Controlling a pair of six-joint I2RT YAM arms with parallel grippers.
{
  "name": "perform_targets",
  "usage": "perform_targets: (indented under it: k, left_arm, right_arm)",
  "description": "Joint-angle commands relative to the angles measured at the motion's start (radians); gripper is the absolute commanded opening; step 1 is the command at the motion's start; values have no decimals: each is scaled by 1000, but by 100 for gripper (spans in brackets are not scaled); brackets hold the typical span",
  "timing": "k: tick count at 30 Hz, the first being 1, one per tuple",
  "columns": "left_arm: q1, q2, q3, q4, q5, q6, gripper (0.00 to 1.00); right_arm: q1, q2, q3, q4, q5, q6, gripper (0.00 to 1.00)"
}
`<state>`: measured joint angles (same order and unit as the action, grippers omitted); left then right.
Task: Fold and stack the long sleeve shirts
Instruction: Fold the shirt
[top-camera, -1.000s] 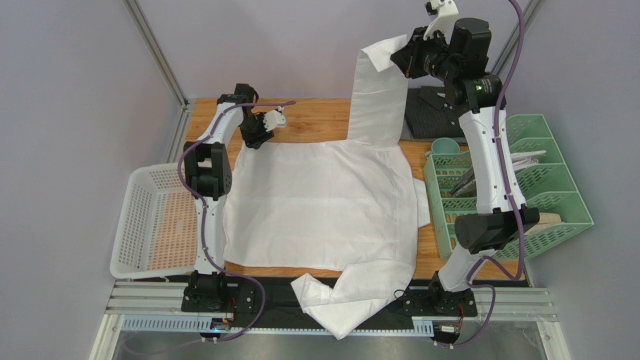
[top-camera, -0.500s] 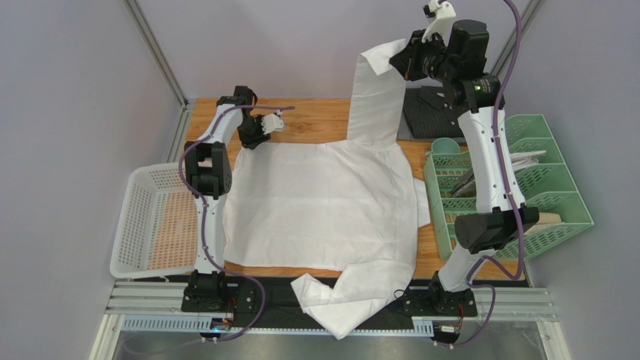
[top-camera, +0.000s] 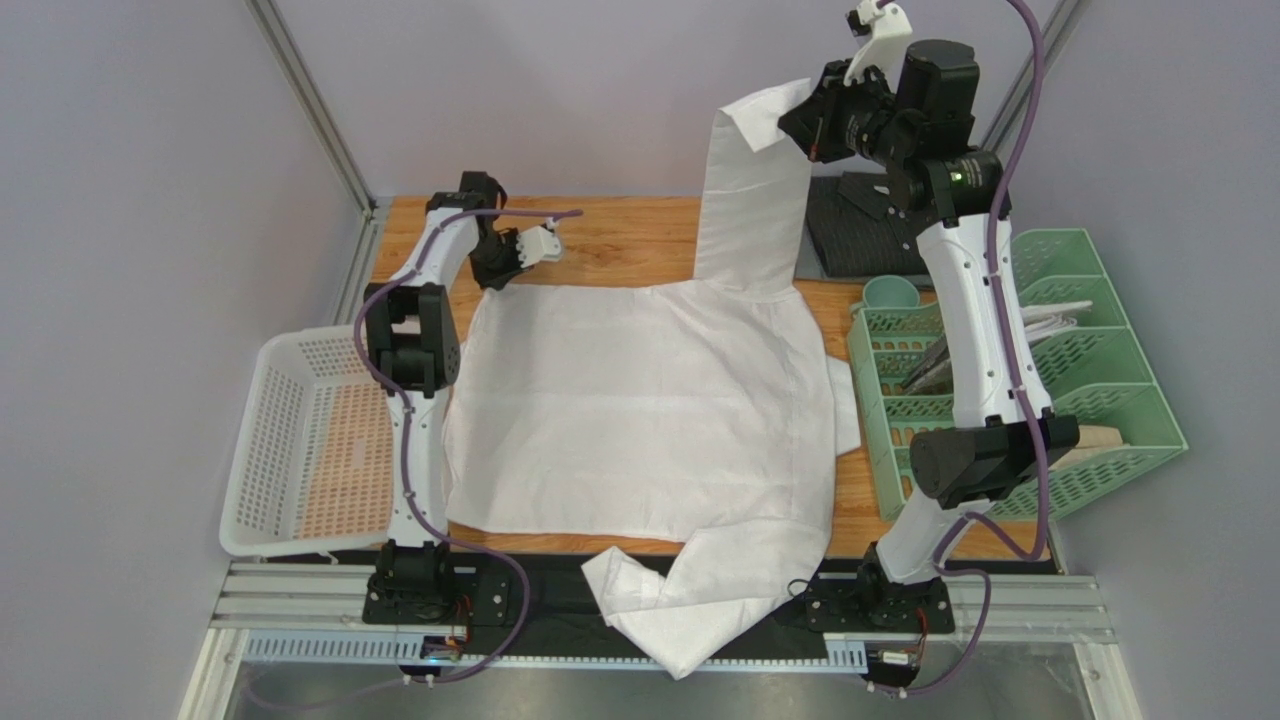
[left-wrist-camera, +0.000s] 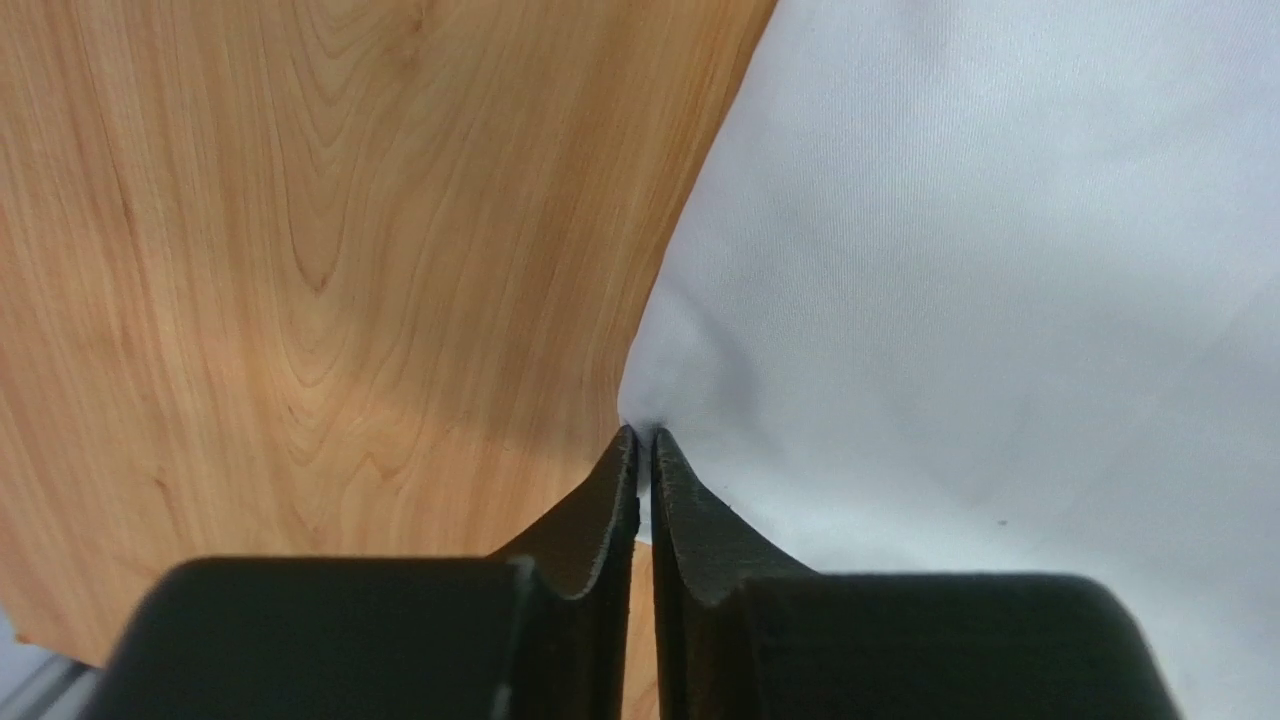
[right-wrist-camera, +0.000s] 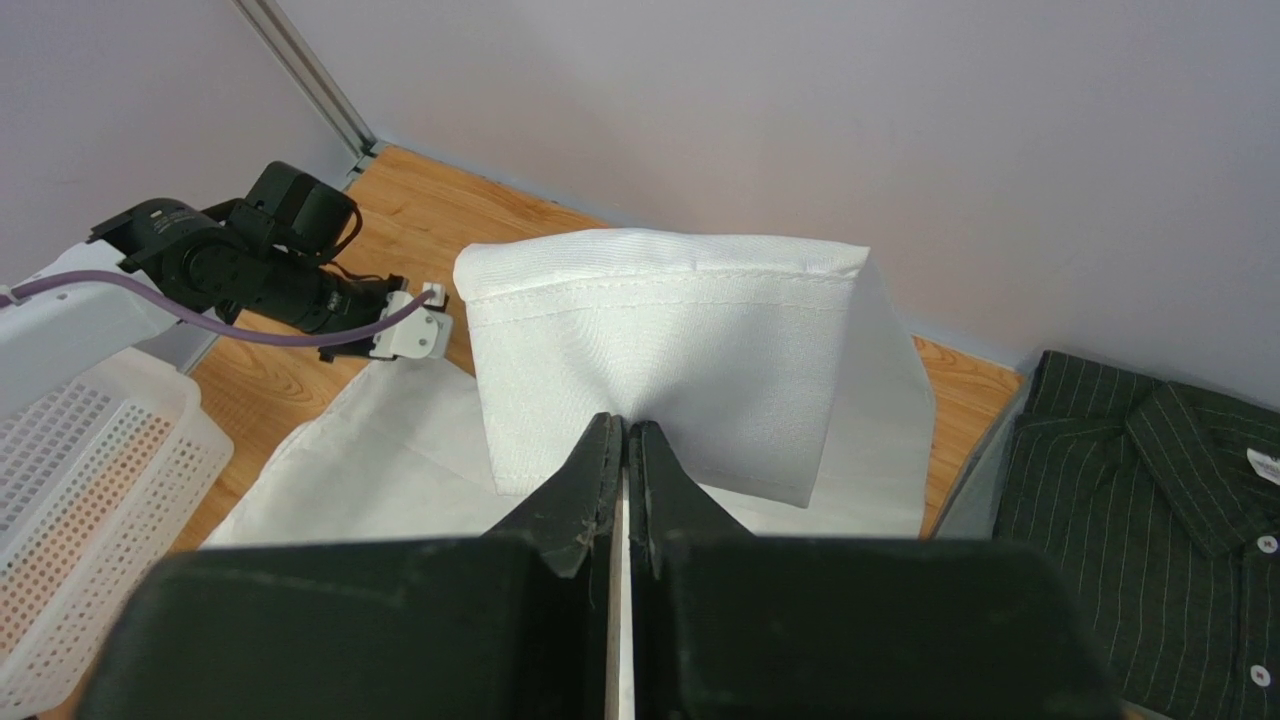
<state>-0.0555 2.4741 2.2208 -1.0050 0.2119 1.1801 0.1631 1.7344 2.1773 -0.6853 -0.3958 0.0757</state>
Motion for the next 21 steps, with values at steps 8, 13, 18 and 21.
perform_targets:
  k: [8,13,18,21]
  left_arm:
    - [11,-222,-145,23,113,23,0]
    - [20,-337,-243,65,138,32,0]
    - [20,-460,-393,65,142,88,0]
    - [20,-536,-516,120,126,116,0]
  right_arm:
    - [6,-186,-100,-5,-21,-19,0]
    - [7,-297,-239,-16,-26,-54,0]
    - [7,-420,-356,-29,-54,-73,0]
    - [6,-510,-416,-52,-67,-73,0]
